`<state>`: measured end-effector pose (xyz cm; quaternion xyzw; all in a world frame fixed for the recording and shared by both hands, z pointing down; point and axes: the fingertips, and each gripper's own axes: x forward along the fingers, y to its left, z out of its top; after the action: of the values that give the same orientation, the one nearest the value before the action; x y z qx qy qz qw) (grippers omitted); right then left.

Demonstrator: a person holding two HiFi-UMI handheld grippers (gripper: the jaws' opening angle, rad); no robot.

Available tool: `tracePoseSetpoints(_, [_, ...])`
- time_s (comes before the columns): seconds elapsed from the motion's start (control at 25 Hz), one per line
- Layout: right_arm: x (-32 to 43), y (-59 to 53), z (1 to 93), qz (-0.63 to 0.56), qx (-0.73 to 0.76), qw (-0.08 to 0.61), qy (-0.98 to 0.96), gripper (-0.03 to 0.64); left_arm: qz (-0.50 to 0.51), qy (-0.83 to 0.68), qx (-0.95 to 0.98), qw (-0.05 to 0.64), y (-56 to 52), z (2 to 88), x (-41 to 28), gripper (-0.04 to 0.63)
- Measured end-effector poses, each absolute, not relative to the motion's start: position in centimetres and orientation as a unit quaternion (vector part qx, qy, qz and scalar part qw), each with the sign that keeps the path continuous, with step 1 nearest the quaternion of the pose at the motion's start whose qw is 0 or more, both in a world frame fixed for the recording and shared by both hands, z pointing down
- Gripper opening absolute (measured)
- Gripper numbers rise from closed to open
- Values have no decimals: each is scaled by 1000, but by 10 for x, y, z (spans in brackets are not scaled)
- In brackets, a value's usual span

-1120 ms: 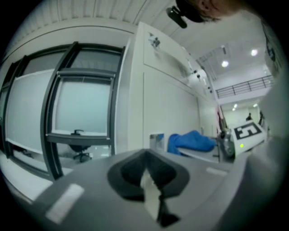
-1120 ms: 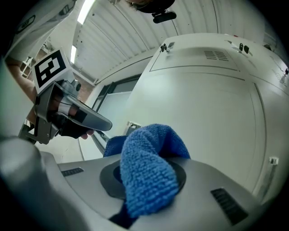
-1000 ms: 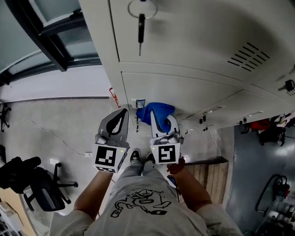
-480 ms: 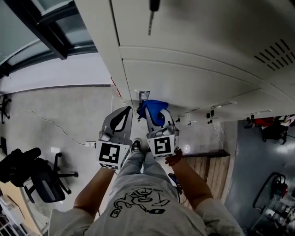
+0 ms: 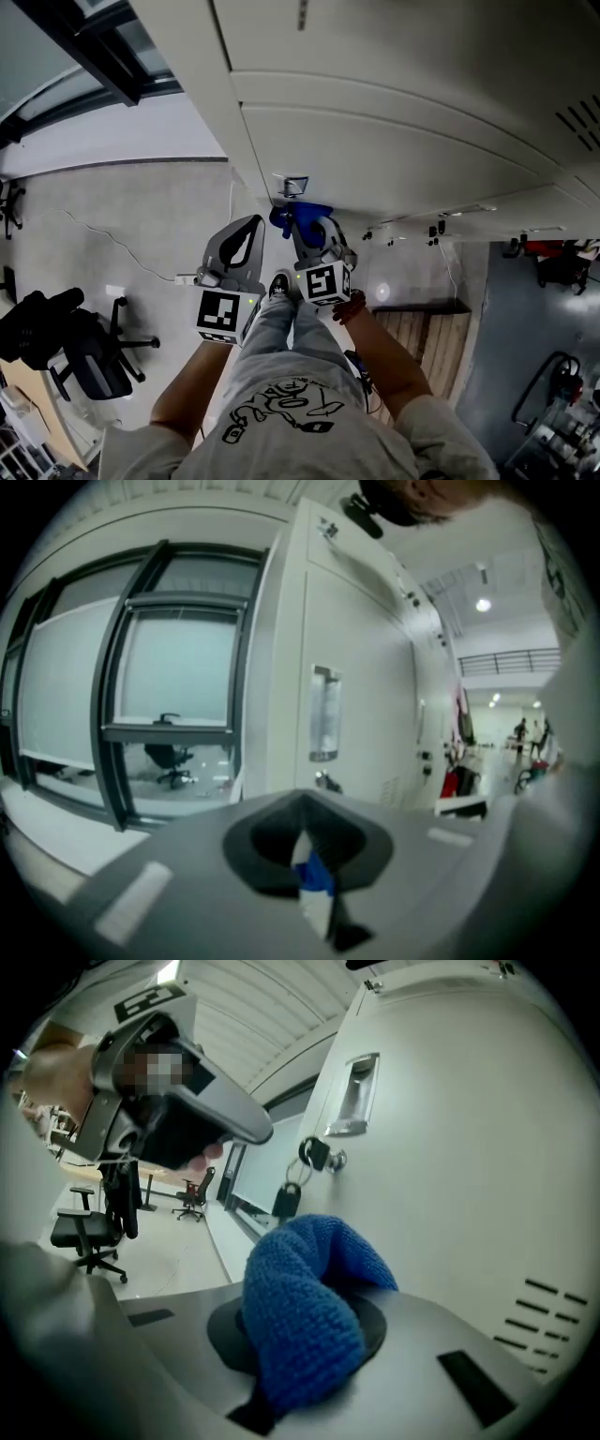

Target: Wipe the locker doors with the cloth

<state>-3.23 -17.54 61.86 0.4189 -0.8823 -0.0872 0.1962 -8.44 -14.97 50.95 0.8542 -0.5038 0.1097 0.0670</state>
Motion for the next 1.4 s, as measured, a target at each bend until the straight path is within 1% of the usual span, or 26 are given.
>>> tracePoseSetpoints(0.16, [-11,-175,634,-72,422,216,-877,23,107,-501,856,64,-151,506,-78,2])
tracePoseSetpoints(0.4, [11,-174,601,-71,434,214,-872,23,91,-495,862,55,-152,486,-64,2])
tracePoseSetpoints(0.72, [28,-168,512,-103,442,187,-871,23,63,-496,865,36,-152,442,-61,2])
tracePoseSetpoints(0.92, [26,-168,443,-130,443,143,-875,23,35,-489,871,22,-152,411,-57,2])
tracePoseSetpoints(1.12, [20,-165,384,-157,447,122,-872,23,16,-482,876,-9,-151,374,-49,2])
tracePoseSetpoints(1.4, [15,-165,326,-193,451,103,-865,23,3,-474,880,-43,-152,335,-38,2])
